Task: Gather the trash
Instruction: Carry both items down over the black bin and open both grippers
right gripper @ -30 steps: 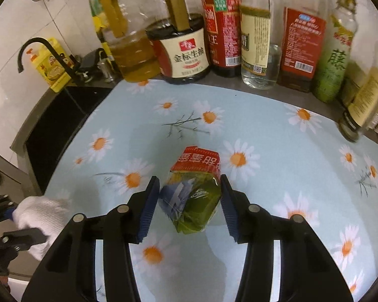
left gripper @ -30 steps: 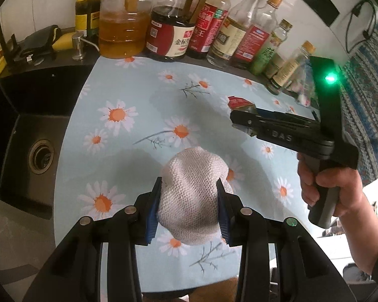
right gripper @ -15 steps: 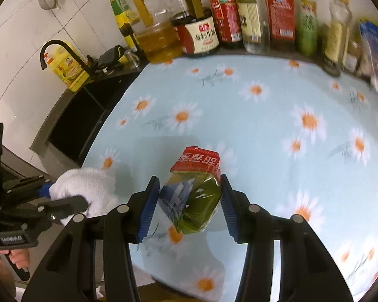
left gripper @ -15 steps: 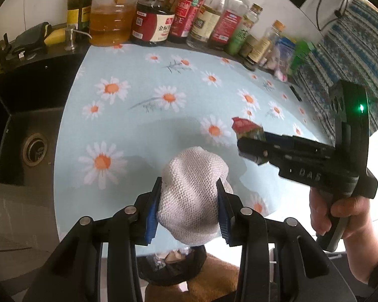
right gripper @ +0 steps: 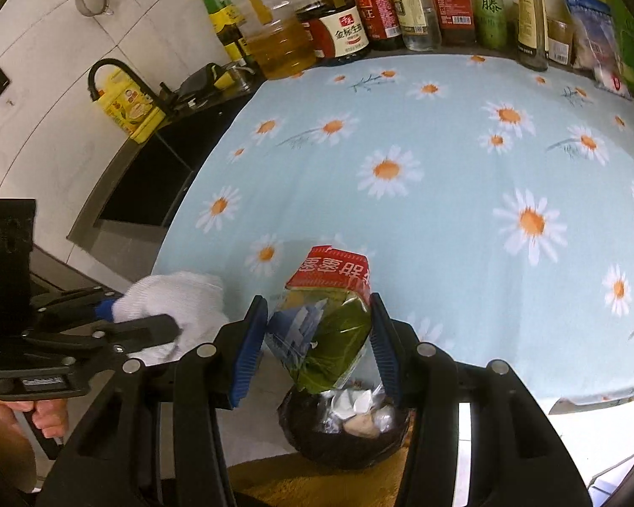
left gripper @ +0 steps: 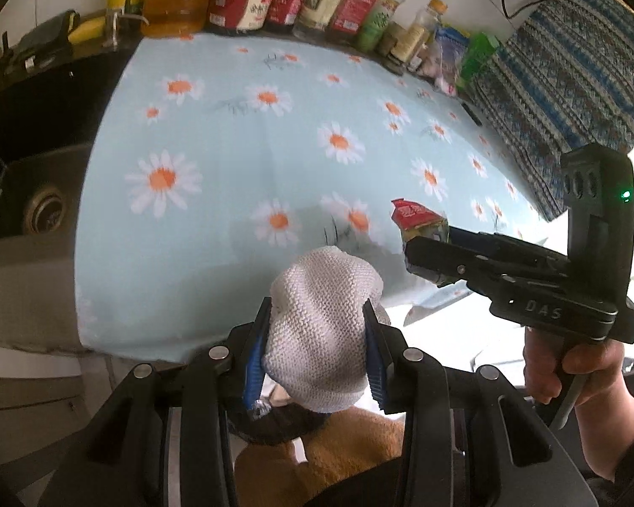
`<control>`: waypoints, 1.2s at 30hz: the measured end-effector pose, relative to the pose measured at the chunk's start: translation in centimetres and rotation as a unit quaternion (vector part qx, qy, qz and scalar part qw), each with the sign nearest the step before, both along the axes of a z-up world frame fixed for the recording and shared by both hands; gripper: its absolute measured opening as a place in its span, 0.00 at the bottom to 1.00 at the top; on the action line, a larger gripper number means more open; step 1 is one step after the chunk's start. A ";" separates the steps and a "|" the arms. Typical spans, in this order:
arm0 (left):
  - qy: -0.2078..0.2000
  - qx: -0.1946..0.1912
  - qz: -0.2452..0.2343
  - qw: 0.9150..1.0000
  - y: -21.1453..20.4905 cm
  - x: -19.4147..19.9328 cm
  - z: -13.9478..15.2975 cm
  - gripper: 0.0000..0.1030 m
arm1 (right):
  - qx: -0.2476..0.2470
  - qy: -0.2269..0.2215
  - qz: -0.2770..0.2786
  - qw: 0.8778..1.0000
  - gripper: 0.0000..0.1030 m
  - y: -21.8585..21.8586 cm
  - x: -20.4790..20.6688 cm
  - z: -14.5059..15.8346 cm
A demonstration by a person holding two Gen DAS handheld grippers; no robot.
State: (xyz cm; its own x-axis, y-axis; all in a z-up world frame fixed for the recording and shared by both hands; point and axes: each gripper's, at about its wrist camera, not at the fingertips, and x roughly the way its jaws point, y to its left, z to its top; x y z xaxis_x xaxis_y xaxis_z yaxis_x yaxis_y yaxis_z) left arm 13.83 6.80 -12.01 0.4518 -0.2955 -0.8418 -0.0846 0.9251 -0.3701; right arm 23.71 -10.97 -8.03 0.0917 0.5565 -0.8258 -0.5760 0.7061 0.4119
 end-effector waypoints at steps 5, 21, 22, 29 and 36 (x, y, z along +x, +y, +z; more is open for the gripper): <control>0.023 -0.010 -0.011 1.000 -0.7 -1.6 -1.5 0.36 | 0.003 0.009 0.008 1.000 0.47 -0.5 -2.5 -0.8; 0.115 -0.024 -0.053 0.992 -3.5 -5.6 -7.5 0.36 | -0.029 0.054 0.038 0.997 0.47 -2.2 -8.1 -5.5; 0.118 -0.022 -0.055 0.991 -3.6 -5.7 -7.8 0.36 | -0.035 0.053 0.039 0.997 0.47 -2.3 -8.4 -5.9; 0.161 -0.024 -0.057 0.985 -3.6 -5.9 -11.5 0.36 | -0.063 0.099 0.033 0.993 0.48 -3.0 -9.5 -10.6; 0.210 -0.036 -0.033 0.976 -2.8 -5.7 -17.1 0.36 | -0.086 0.144 0.022 0.986 0.48 -3.4 -9.9 -16.1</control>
State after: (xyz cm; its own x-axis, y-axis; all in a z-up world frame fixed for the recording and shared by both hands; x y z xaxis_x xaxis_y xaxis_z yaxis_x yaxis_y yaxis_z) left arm 8.17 3.98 -29.06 0.0483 -0.3779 -0.9246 -0.1843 0.9064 -0.3801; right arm 13.79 -14.39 -24.12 -0.1823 0.4045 -0.8962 -0.4841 0.7564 0.4399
